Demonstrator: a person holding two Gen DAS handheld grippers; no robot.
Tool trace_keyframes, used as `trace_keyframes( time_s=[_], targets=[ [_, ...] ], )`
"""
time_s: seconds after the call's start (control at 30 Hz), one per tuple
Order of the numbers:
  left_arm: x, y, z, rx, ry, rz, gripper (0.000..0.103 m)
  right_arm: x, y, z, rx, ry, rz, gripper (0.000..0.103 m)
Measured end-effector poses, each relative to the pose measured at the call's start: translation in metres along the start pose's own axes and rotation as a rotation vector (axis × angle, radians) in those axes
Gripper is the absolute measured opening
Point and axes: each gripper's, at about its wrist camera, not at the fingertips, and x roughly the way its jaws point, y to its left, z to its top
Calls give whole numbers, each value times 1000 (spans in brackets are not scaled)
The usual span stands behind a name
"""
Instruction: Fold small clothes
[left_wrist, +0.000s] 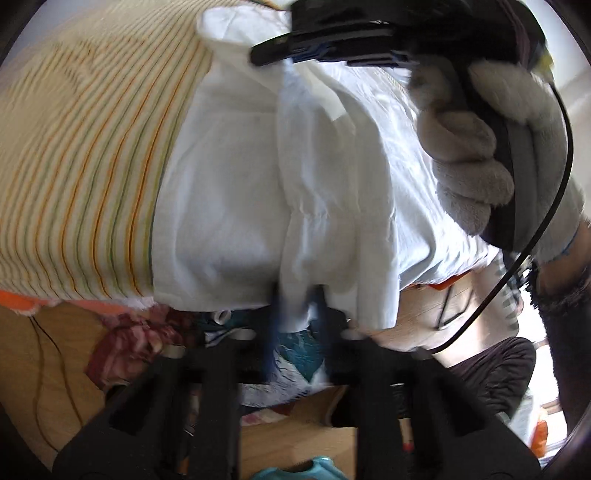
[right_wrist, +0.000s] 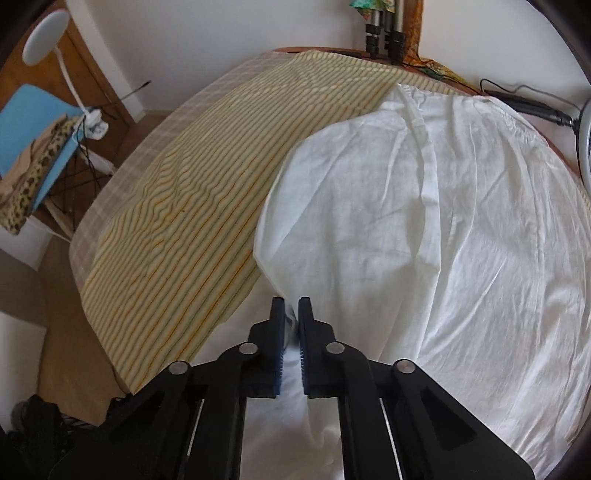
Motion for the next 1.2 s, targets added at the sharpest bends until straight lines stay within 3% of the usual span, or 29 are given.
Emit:
trace_keyframes(
  time_s=[0.1, 0.23, 0.37, 0.43, 0.57, 0.67, 0.83, 0.97, 1.1, 1.2],
  targets=[
    [-20, -1, -3, -28, -28, -38, 2, -11, -4, -1, 11, -36, 25, 2],
    [-45, -19, -2, 21, -100, 7, 0, -29, -1, 4, 16, -95, 73, 1],
    [-64, -4, -1, -26, -139, 47, 0, -33, 14, 11, 6, -131, 116, 1],
    [-60, 7, 0, -47, -130, 97, 0, -22, 26, 14, -22, -126, 105, 1],
    [-49, 12, 0, -86, -74, 127, 0, 1, 33, 13, -51, -97, 92, 5],
    [-48, 1, 0, -39, -82, 148, 0, -3, 24, 5, -44, -100, 89, 21],
    [-43, 4, 0, -39, -71, 158, 0, -21, 8, -13, -42, -96, 123, 22],
    [-45, 7, -1, -36, -84, 163, 0, -23, 1, -26, -107, -45, 44, 22],
    [-48, 7, -1, -30, -98, 179, 0, -40, -16, -43, -100, -45, -131, 22],
    [-43, 9, -2, -35, -89, 168, 0, -60, -20, -53, -24, -76, -71, 22]
  ],
)
